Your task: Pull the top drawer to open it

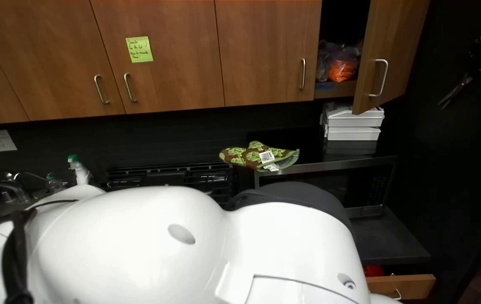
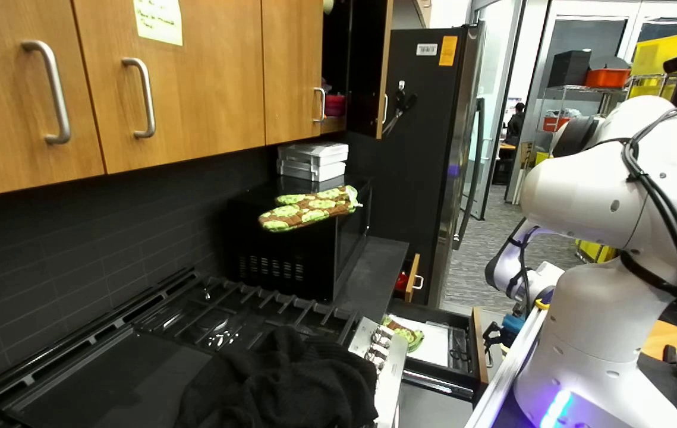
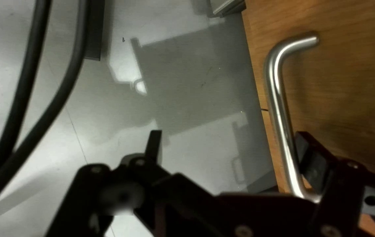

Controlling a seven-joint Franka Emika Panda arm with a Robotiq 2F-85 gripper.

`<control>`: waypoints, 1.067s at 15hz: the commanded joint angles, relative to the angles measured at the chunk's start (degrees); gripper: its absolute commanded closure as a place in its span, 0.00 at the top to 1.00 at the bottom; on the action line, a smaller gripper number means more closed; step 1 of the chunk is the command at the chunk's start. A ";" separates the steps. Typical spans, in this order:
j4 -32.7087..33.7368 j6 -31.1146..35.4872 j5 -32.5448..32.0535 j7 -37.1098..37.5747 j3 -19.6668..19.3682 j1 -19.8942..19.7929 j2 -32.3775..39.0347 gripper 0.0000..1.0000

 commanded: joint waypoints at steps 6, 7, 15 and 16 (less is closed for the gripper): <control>-0.15 0.14 -5.19 3.36 0.65 -1.55 0.37 1.00; -0.15 0.13 -5.19 3.36 0.65 -1.55 0.38 1.00; -1.78 0.12 -5.01 1.81 3.29 -4.23 -1.17 1.00; -5.08 4.56 -5.22 -1.47 6.10 -7.46 -2.57 1.00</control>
